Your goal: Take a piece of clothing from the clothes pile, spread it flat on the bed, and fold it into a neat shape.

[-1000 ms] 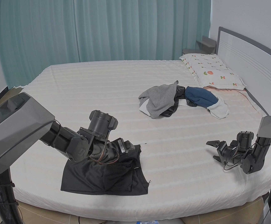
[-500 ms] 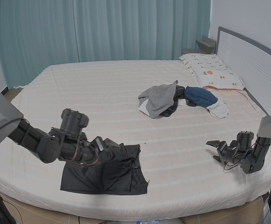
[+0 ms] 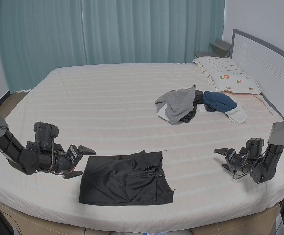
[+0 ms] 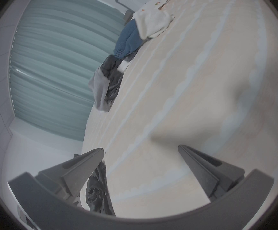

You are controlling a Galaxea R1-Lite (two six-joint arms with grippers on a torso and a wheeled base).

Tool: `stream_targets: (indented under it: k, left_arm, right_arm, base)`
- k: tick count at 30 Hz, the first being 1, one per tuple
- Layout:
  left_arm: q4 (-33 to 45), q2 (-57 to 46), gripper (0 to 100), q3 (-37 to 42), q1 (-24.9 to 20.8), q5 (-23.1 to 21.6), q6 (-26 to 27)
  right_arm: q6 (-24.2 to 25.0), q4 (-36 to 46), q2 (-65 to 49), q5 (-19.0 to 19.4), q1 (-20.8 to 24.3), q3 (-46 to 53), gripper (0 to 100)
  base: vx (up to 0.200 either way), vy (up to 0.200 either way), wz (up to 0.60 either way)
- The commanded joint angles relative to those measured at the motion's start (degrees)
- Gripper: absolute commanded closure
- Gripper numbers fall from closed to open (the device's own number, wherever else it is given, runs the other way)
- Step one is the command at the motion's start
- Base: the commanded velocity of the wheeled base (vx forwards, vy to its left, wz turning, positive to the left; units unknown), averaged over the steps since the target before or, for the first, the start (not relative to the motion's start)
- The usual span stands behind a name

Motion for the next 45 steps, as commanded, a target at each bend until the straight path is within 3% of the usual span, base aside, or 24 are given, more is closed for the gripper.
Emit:
stream_targets:
  k: [1, 6, 10, 12, 19, 22, 32, 40, 45]
  left_arm:
    - [-0.16, 4.32, 0, 0.22, 1.92, 0.05, -0.05]
    - [-2.18, 5.73, 0, 0.22, 2.10, 0.23, -0.13]
    - [-3.85, 5.82, 0, 1.63, 1.92, 0.41, 0.31]
    - [-4.73, 5.82, 0, 2.51, 1.83, 0.49, 0.39]
    - [-6.57, 5.82, 0, 3.56, 1.66, 0.67, 0.74]
    - [-7.54, 5.91, 0, 3.74, 1.66, 0.76, 0.74]
    - [-7.98, 5.99, 0, 3.74, 1.66, 0.67, 0.74]
    - [-7.98, 6.17, 0, 3.74, 1.66, 0.67, 0.74]
    - [-7.98, 6.17, 0, 3.74, 1.66, 0.67, 0.74]
  right_arm:
    - [-3.62, -0.02, -4.94, -4.98, 6.05, 4.03, 0]
    - [-5.90, 0.42, -8.19, -9.99, 13.26, 6.05, 0]
    - [-7.93, 2.18, -8.81, -17.55, 21.96, 3.59, 0]
    - [-11.27, 7.54, -9.77, -19.48, 25.04, 0.60, 0]
    - [-14.96, 23.18, -11.36, -24.67, 31.28, -7.75, 0]
    - [-18.74, 27.23, -10.12, -26.43, 32.60, -9.86, 0]
    - [-29.37, 29.25, -7.40, -34.25, 32.86, -10.30, 0]
    - [-33.77, 32.59, -9.69, -35.57, 32.33, -5.82, 0]
    - [-34.91, 32.41, -13.20, -35.48, 29.26, -0.19, 0]
  base:
    - [0.000, 0.200, 0.00]
    - [0.000, 0.200, 0.00]
    - [0.000, 0.200, 0.00]
    - [0.000, 0.200, 0.00]
    - [0.000, 0.143, 0.00]
    - [0.000, 0.000, 0.00]
    - [0.000, 0.000, 0.00]
    - [0.000, 0.000, 0.00]
    - [0.000, 0.000, 0.00]
